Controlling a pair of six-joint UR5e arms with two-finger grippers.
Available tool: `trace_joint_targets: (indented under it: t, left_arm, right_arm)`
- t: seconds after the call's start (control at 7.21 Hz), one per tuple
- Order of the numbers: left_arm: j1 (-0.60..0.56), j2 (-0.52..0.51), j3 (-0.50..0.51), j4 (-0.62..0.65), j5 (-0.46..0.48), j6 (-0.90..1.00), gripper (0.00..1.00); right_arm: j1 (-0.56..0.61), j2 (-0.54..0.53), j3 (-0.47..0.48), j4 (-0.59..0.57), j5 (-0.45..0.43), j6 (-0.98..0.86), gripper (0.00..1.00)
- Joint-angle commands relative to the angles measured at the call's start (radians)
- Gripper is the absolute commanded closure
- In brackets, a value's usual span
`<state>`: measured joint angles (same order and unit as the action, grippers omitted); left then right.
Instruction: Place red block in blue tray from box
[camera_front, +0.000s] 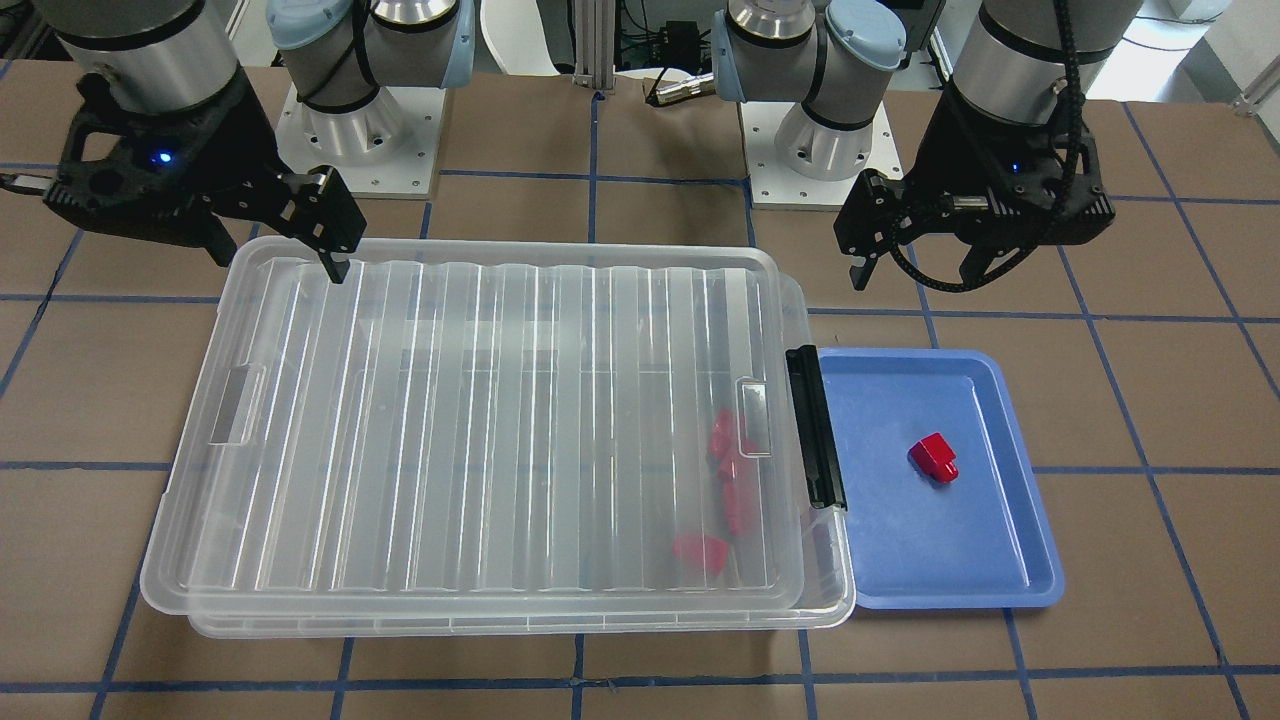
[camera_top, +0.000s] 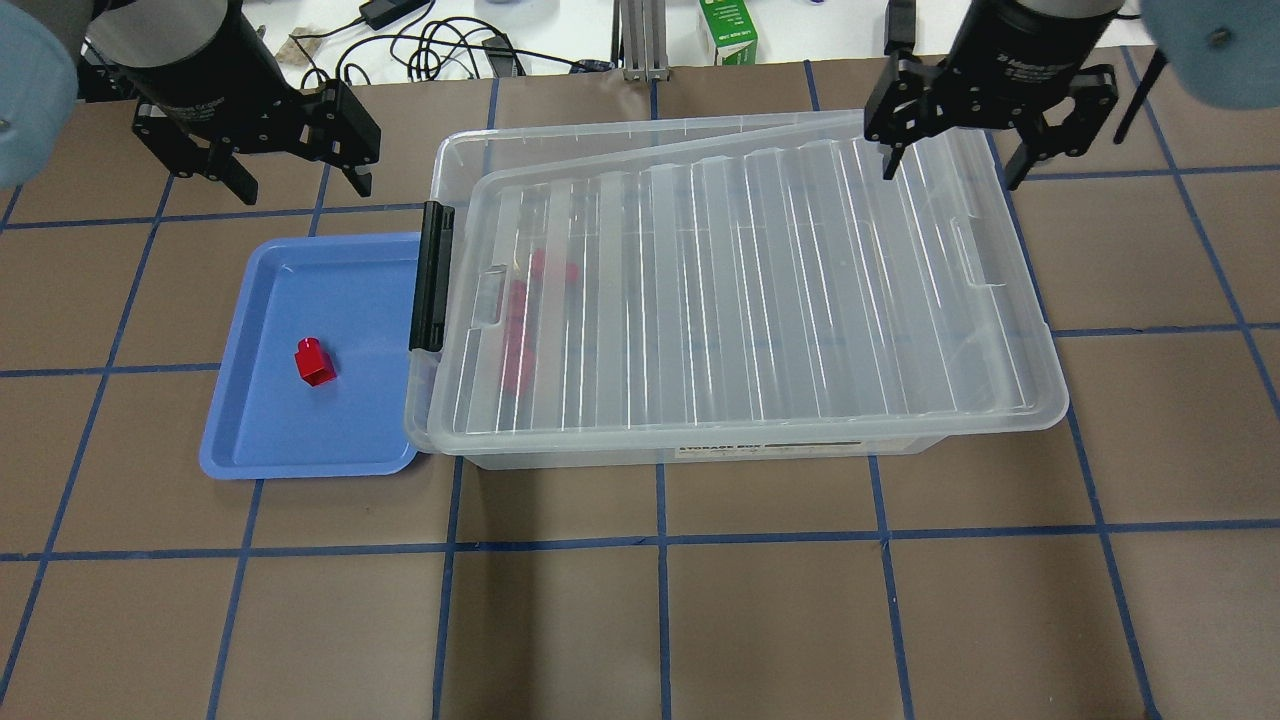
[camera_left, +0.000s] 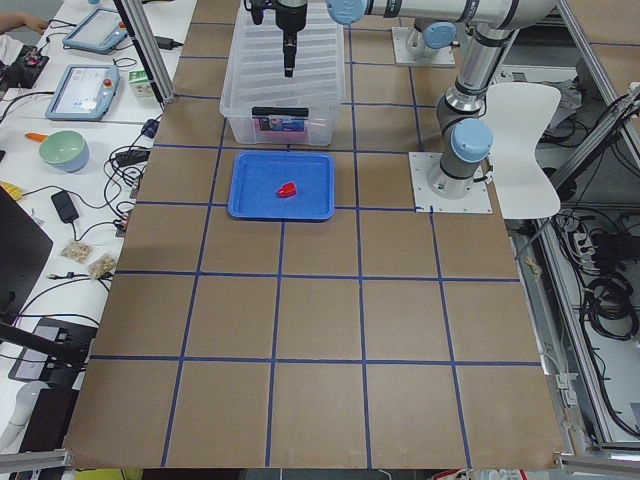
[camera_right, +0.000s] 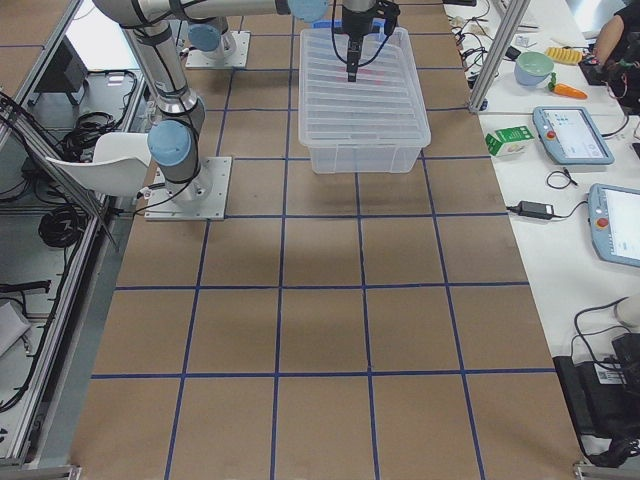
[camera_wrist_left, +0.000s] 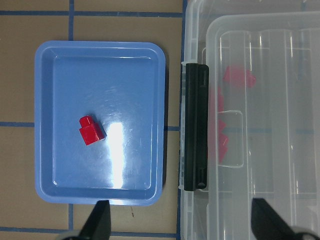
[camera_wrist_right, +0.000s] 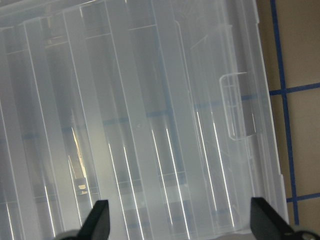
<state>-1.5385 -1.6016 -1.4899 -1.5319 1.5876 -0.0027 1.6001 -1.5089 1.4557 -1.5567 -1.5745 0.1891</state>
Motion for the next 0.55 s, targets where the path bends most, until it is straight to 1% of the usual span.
trace_joint_targets:
  t: [0.0,0.42]
  left_arm:
    - [0.0,0.0,0.0,-0.001,0.0,0.001,0.0]
    - [-0.002,0.0,0.0,0.001,0.0,0.0,0.0]
  right_arm:
    - [0.023,0.012,0.002,-0.022,-0.01,0.01,0.0]
    - [0.023,0.013,0.002,-0.022,-0.009,0.016,0.0]
